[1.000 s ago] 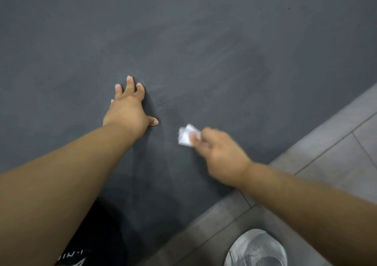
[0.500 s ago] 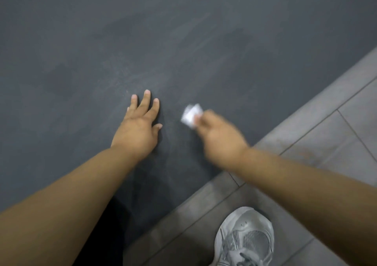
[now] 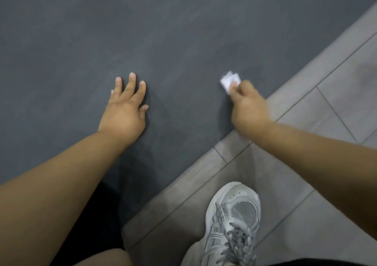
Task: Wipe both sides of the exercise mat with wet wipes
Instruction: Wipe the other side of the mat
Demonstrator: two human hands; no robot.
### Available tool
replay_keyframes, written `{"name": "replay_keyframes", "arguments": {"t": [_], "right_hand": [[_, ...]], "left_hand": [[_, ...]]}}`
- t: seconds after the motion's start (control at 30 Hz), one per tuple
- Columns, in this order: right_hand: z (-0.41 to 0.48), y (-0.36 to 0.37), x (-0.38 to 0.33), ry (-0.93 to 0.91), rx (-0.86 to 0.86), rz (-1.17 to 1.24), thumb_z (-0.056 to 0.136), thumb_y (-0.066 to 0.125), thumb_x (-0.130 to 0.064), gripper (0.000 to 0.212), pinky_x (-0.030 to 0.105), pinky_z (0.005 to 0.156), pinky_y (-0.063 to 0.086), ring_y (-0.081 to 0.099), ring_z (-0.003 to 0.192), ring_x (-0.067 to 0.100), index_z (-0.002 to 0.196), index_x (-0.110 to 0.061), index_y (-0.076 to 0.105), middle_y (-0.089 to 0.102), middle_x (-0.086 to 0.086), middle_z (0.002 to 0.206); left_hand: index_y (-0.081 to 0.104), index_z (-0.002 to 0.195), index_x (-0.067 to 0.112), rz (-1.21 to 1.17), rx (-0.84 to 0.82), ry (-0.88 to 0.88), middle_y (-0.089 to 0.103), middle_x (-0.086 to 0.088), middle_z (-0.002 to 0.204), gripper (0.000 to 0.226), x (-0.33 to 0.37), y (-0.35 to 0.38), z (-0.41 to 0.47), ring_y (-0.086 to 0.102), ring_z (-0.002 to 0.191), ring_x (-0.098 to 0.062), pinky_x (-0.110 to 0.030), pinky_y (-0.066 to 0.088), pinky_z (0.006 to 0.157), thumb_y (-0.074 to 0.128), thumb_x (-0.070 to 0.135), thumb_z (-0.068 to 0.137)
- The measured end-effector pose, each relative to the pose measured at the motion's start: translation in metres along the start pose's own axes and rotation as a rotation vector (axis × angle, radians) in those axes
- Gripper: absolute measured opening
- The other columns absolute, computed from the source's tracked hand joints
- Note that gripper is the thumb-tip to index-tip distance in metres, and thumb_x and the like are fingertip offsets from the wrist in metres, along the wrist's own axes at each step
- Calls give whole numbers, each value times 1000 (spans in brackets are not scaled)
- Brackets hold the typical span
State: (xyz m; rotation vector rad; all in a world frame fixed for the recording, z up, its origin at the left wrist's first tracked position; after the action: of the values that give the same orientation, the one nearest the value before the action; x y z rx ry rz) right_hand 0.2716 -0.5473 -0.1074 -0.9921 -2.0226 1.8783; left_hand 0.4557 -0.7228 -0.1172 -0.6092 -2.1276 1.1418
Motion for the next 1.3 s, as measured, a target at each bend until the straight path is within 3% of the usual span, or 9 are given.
{"name": "replay_keyframes", "arguments": {"t": [0.1,0.2,0.33,0.53,0.8,0.9,1.1,1.2,1.3], "right_hand": [[-61,42,-96,-398,-256,145,100,37,-29,16,33,71,33,52,86,26,88,-21,43,50,11,91],[-106,57,-141,-660,-507,158,102,33,-21,21,37,82,33,50,98,31,109,-13,51,52,13,106],[-34,23,-53,-280,-216,56,100,40,-32,20,29,69,28,51,88,27,94,-18,52,54,10,93],[20,-21,66,366,-83,-150,92,44,-6,45,39,86,41,48,101,40,136,-4,34,37,18,124],[-33,18,-56,-451,-223,100,96,38,-18,16,33,55,39,56,69,30,94,-13,53,51,7,78],[1,-6,16,-186,-25,39,94,41,-20,18,35,52,43,56,64,34,100,-11,55,52,14,80],[45,-43,117,538,28,-17,87,43,-2,42,38,88,40,49,104,40,129,1,41,37,20,127],[37,-17,61,262,-29,-29,88,44,-5,49,39,92,39,48,109,38,137,-3,37,37,18,132],[7,10,-5,-333,-178,-10,90,41,-9,36,32,64,37,55,85,35,124,-1,51,53,19,107]], "left_hand": [[19,149,14,2,-2,3,1,-2,159,54,-2,0,-1,-7,144,-31,-38,1,118,38,22,100],[19,149,13,12,-4,-3,0,-2,159,54,-2,-1,-2,-7,144,-30,-39,3,118,37,22,99],[18,150,14,45,-38,-32,-5,-5,158,58,5,-3,-1,-10,144,-31,-40,2,119,40,29,98],[23,149,14,-28,2,31,-3,-5,159,58,33,-8,6,-8,145,-21,-32,0,118,44,32,97],[22,149,19,98,-48,46,-1,-8,158,57,60,7,22,-4,145,-30,-43,1,118,41,34,97],[23,149,20,110,-35,35,0,-6,158,56,62,8,19,-3,145,-29,-43,2,118,39,34,97],[42,140,20,48,50,-22,24,-4,154,53,67,-5,19,18,142,-29,-45,22,114,52,35,90],[50,130,20,99,48,-83,38,-7,139,48,73,-15,28,35,126,-33,-45,39,95,52,43,89],[48,128,23,123,40,-111,37,-10,126,49,78,-22,43,32,118,-35,-48,40,91,54,47,86]]}}
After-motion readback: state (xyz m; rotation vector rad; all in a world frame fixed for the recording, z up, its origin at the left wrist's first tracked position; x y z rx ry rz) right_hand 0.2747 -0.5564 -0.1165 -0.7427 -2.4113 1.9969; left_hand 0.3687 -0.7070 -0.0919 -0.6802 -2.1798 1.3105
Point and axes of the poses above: each hand's wrist, its own z-axis towards the middle knuckle, its own y-axis out of the palm, x = y × z, the point moved 7 cm from there along z, towards the middle knuckle
